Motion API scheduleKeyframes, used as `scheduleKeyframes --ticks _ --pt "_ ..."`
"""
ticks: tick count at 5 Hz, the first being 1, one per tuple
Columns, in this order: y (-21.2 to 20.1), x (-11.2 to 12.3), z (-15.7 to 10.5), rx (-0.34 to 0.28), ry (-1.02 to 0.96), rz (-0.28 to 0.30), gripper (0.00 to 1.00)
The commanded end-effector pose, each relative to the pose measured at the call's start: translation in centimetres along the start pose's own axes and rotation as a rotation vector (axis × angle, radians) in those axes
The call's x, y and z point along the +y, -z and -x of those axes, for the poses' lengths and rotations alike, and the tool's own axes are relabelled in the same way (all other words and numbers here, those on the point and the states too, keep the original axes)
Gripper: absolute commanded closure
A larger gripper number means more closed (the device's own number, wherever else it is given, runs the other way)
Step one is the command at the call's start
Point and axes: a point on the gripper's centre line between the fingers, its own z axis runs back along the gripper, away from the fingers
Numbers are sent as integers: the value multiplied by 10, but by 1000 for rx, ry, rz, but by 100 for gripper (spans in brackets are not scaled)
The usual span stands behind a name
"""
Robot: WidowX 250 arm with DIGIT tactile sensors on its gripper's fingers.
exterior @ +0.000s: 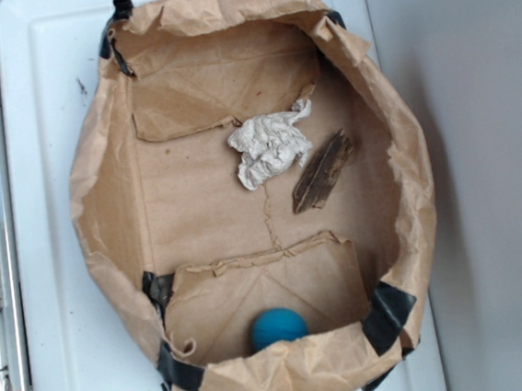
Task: Grab the white paper.
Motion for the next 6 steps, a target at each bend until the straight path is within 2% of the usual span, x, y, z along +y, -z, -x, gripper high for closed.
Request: scheduleKeyframes --ticks 1,2,3,4,5,6 --pt "0 0 0 0 0 0 0" --pt "20 16 -49 -31 -28 -50 0" --pt "47 28 -96 -99 -19 -148 0" --pt "68 38 -120 -88 38 -126 0" --pt "87 55 -135 51 205 24 0" --pt "87 55 -135 51 205 24 0"
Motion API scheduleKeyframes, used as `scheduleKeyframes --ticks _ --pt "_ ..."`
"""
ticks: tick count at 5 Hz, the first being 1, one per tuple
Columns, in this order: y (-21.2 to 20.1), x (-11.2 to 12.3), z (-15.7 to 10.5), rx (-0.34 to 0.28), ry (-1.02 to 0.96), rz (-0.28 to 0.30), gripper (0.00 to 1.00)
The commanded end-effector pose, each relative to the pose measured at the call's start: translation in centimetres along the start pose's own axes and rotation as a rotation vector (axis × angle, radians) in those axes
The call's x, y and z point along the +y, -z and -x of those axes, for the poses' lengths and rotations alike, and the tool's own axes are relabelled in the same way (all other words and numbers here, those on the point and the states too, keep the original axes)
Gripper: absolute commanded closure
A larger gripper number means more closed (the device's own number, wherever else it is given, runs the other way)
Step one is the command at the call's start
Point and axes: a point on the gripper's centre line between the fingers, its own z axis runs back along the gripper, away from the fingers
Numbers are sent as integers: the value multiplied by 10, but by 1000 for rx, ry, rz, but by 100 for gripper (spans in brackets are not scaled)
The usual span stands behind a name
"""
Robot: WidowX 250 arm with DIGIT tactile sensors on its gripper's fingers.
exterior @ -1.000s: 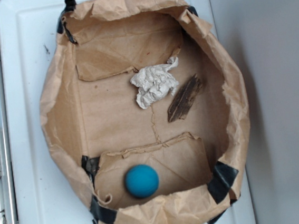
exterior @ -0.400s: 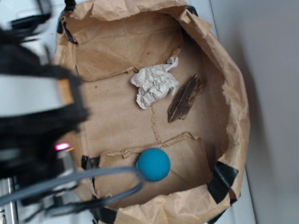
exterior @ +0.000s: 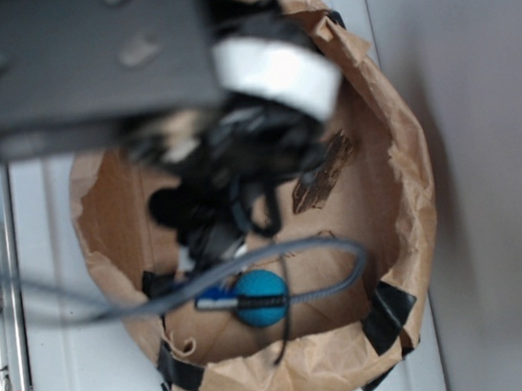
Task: Grab the white paper.
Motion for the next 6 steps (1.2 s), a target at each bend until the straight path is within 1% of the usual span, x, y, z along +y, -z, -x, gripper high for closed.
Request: scheduleKeyframes --ticks 1,2,3,4,5,6 --pt "-13 3 -4 -48 -6 -1 0" --pt "16 14 -11 -81 67 -12 0" --pt "45 23 -19 -107 120 -45 0" --pt "64 32 -25 -78 123 -64 0" --pt "75 38 -28 -72 126 -66 0" --pt "91 45 -34 -56 134 -83 0"
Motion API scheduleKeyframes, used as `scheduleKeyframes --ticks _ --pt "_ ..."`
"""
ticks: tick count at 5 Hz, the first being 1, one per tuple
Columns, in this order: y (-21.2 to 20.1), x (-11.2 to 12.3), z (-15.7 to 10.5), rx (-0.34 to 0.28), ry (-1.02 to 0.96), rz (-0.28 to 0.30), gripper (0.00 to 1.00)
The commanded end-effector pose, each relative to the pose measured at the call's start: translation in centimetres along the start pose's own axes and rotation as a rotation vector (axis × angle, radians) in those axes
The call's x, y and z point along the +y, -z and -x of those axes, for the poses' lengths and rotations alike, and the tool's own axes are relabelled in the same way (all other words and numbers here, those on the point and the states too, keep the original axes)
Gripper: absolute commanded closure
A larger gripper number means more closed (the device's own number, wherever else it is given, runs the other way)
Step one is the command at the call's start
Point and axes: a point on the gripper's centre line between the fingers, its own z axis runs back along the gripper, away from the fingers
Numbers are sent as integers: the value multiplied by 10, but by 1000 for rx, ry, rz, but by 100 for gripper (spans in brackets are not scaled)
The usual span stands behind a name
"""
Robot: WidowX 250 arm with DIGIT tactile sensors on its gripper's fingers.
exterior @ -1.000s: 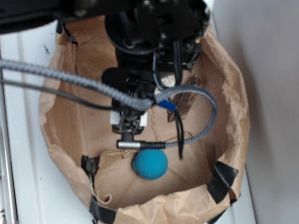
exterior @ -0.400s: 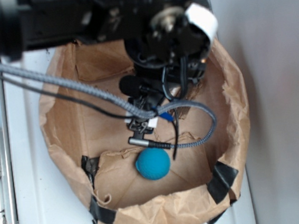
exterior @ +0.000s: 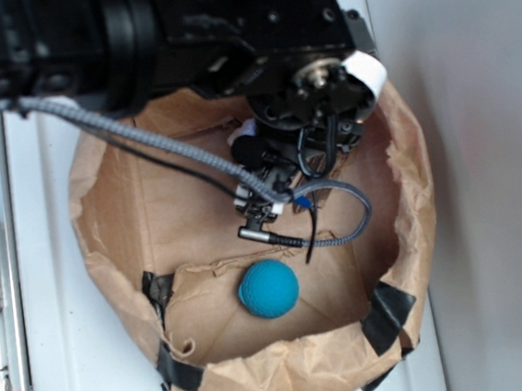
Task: Grab the white paper.
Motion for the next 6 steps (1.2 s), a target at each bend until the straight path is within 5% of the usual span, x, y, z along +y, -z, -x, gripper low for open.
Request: scheduleKeyframes --ticks 1,2,4,6 --pt "21 14 -6 -17 -21 -67 0" --pt "29 9 2 -7 -52 -89 100" --pt "29 11 4 -57 -118 -137 100" --pt "-52 8 6 -186 -161 20 100"
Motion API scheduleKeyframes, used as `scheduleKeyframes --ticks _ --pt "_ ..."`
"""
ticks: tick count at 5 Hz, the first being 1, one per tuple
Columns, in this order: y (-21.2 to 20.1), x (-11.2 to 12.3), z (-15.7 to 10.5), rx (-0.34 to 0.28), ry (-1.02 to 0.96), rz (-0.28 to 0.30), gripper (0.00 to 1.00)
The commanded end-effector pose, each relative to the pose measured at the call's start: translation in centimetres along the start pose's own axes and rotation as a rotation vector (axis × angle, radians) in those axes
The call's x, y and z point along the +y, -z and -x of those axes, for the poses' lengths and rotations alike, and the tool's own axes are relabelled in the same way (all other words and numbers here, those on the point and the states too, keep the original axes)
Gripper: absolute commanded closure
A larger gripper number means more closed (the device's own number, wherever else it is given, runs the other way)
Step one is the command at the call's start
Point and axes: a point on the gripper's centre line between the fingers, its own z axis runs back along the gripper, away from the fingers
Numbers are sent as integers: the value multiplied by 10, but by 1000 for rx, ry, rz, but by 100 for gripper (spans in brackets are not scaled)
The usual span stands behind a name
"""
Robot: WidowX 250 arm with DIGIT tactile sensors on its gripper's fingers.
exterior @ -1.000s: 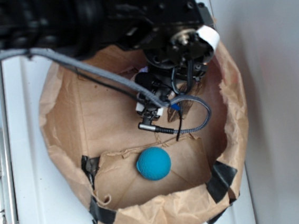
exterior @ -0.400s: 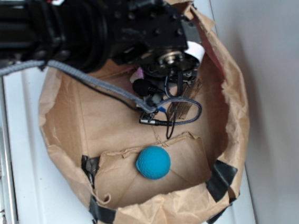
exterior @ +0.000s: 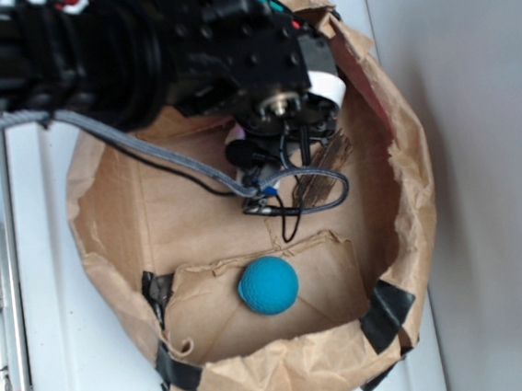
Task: Grab the white paper.
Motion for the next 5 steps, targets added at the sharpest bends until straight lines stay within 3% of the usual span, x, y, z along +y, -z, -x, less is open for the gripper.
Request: scheduleKeyframes --ticks 1,3,4,5 --pt "-104 5 2 -213 -44 100 100" --pt "-125 -1 15 -248 -40 95 100" --pt "-116 1 11 -220 -47 86 0" --pt "-87 -4 6 -191 21 42 0"
